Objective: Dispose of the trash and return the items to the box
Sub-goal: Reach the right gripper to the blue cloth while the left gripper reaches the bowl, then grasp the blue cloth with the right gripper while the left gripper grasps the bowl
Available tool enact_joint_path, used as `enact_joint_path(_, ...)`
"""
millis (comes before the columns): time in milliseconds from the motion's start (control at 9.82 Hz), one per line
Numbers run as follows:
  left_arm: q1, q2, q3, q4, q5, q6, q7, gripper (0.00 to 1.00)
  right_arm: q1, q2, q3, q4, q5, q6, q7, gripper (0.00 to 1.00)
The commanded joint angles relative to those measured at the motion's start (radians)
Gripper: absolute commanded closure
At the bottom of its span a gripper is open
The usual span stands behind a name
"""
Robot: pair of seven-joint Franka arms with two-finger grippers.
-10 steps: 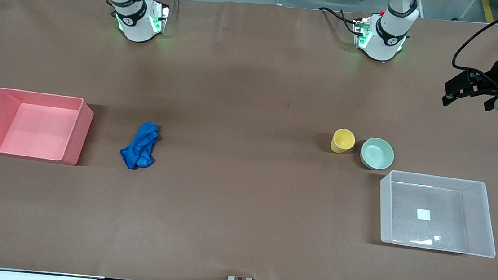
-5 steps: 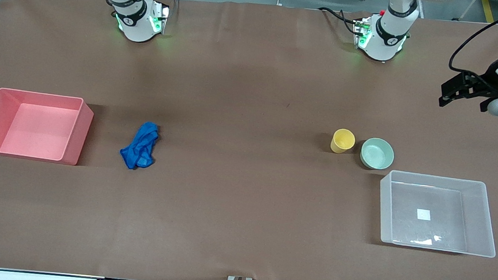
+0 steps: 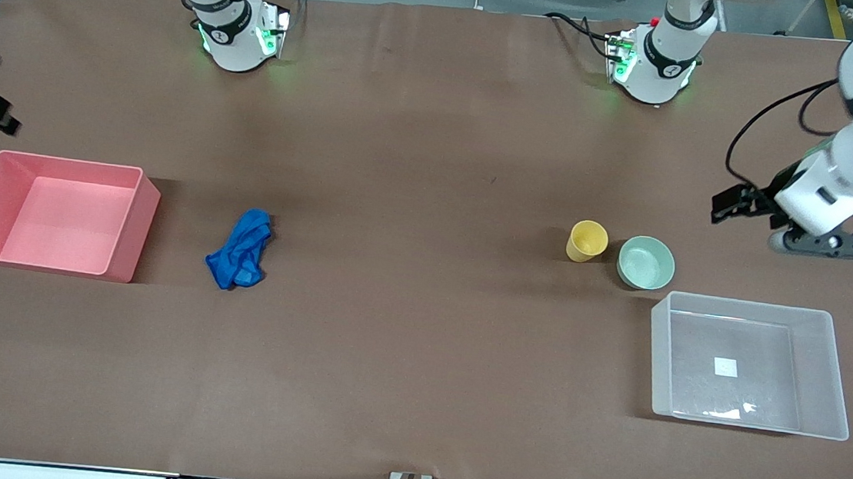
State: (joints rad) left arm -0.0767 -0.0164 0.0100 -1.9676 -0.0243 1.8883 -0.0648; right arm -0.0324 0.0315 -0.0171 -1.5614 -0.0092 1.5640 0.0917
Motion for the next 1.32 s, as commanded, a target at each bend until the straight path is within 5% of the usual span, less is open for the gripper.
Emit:
enact_joint_path(0,0.002,-0.011,0.021,-0.214,0.004,0.194,0.014,0.02,0.011,-0.009,0.084,-0.245,-0.008,0.208,0.112,0.00)
enact_joint_path(306,0.002,0.077,0.021,-0.339,0.004,0.427,0.014,0.02,0.034,0.152,0.134,-0.484,-0.008,0.602,0.149,0.00)
enact_joint_path(509,0.003,0.156,0.021,-0.374,0.004,0.536,0.011,0.05,0.049,0.317,0.134,-0.508,-0.011,0.790,0.168,0.00)
enact_joint_path(815,0.017,0.300,0.021,-0.395,0.003,0.754,-0.013,0.10,0.088,0.419,0.134,-0.514,-0.012,0.939,0.168,0.03)
enact_joint_path(917,0.014,0.331,0.021,-0.393,0.004,0.767,-0.013,0.18,0.088,0.432,0.134,-0.546,-0.046,0.999,0.168,0.12)
enact_joint_path(1019,0.014,0.352,0.021,-0.393,0.004,0.805,-0.013,0.34,0.088,0.432,0.134,-0.575,-0.079,1.036,0.168,0.33)
enact_joint_path(1120,0.014,0.357,0.021,-0.393,0.004,0.813,-0.012,0.74,0.086,0.429,0.135,-0.586,-0.081,1.027,0.160,0.73)
enact_joint_path(1222,0.015,0.366,0.021,-0.387,0.004,0.815,-0.010,0.92,0.086,0.421,0.146,-0.589,-0.081,1.001,0.166,0.90)
